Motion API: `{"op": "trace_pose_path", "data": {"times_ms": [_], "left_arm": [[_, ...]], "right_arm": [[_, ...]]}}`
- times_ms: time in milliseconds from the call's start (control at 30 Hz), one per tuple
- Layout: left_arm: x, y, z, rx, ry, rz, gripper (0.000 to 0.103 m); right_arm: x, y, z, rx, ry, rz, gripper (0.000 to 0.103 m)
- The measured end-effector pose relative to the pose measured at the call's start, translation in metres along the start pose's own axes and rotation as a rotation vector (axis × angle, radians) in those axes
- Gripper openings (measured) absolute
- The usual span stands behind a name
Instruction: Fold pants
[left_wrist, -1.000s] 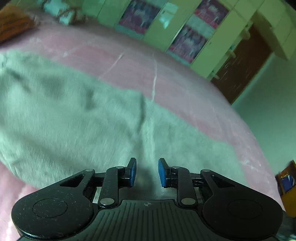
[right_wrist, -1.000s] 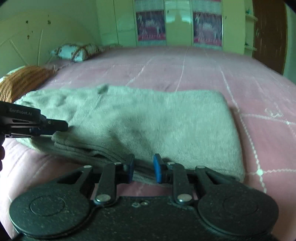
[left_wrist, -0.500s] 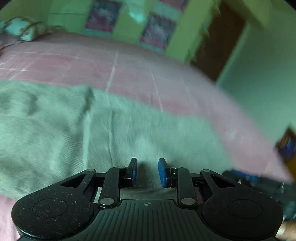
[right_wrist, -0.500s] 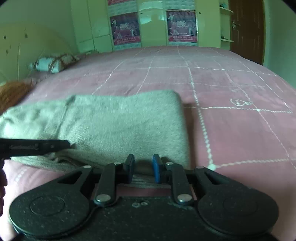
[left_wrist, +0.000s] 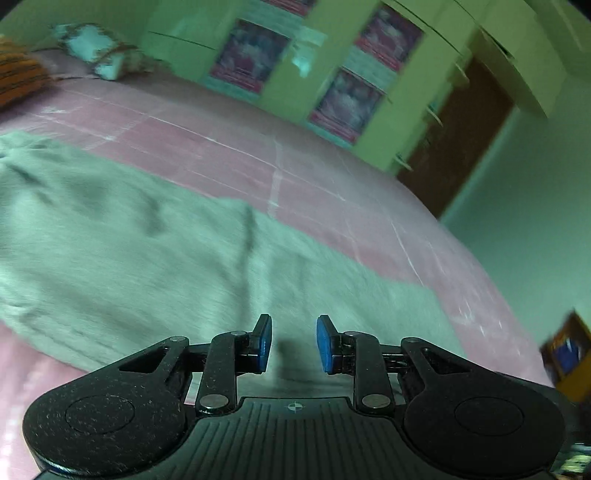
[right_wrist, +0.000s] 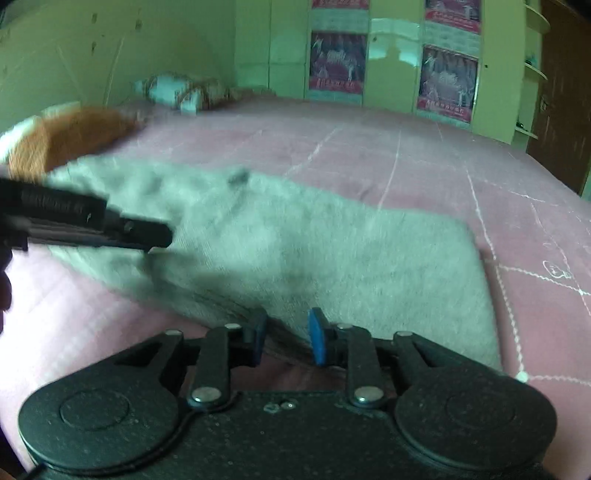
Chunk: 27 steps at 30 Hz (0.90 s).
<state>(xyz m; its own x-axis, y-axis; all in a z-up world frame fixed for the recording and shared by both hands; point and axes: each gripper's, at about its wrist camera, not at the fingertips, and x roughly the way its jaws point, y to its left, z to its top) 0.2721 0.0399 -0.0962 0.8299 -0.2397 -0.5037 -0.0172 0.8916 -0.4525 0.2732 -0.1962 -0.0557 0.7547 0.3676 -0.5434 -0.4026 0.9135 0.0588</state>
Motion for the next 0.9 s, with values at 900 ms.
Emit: {"op": "trace_pose_path", "data": {"times_ms": [900], "left_arm": [[0.092,-0.017,0.032,0.086,0.107,-0.057,0.048]], "right_arm": [[0.082,-0.142,0.057,0.291,0.187,-0.198,0.020]]}}
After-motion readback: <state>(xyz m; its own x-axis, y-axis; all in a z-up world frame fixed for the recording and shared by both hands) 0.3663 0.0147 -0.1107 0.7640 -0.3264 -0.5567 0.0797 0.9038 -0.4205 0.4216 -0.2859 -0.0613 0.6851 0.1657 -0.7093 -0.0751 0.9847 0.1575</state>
